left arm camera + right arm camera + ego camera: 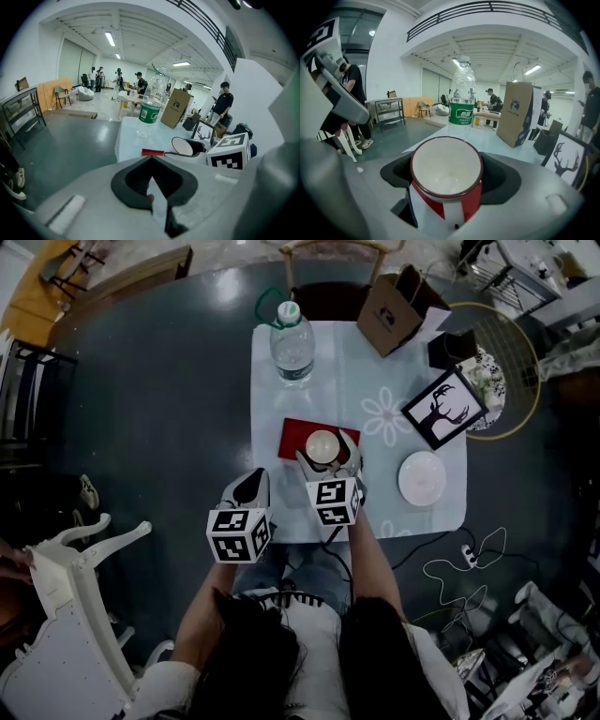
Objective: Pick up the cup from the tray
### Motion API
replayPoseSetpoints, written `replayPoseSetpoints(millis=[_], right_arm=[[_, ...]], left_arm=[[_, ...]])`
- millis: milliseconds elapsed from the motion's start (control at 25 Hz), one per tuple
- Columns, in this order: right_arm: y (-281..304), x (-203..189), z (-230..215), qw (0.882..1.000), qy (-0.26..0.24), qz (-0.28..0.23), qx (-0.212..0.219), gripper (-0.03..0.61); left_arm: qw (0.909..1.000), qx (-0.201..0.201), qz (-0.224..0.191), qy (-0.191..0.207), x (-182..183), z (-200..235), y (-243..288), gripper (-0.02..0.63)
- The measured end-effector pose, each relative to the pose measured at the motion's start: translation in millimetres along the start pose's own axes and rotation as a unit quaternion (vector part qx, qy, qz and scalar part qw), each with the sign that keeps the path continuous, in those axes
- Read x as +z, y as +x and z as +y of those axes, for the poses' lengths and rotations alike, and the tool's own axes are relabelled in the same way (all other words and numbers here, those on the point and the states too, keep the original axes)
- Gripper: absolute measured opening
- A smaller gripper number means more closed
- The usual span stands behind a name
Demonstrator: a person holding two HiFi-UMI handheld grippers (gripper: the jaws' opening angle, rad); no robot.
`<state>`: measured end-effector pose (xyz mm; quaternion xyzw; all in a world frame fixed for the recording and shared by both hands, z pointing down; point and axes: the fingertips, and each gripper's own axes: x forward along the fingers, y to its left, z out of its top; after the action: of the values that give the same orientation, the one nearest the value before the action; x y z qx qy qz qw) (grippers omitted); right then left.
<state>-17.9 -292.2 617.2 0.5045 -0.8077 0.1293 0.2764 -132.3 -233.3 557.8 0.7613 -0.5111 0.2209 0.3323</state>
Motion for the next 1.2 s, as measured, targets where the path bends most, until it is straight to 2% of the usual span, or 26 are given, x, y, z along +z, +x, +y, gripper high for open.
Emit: replayPoseSetpoints(millis=[320,680,920,1200], right_arm=[[-46.4,-17.2,-38.6,0.999,0.025,0.011,-0.042,0.428],[-101.0,-61.6,-82.7,0.994,0.045,0.037,-0.095,0.428],[-114.0,-89.4,-92.6,0.991,0.066,0.043,-0.106,0.428],[-110.3,-114.5,-88.1,0.991,0.075,0.057,-0.096,0.428]], left_arm=[[0.9992,-0.033,-0.015,0.015,10.7,-38.8,4.3,0.000],[0.9970,-0.070,-0.009,0.031,-2.7,-93.8,7.7,0.000],[0.9964,-0.072,-0.005,0.045,-11.5,-109.2,6.5,0.000],[0.9972,-0.061,-0.004,0.044,-20.8,-109.1,0.9,0.000]])
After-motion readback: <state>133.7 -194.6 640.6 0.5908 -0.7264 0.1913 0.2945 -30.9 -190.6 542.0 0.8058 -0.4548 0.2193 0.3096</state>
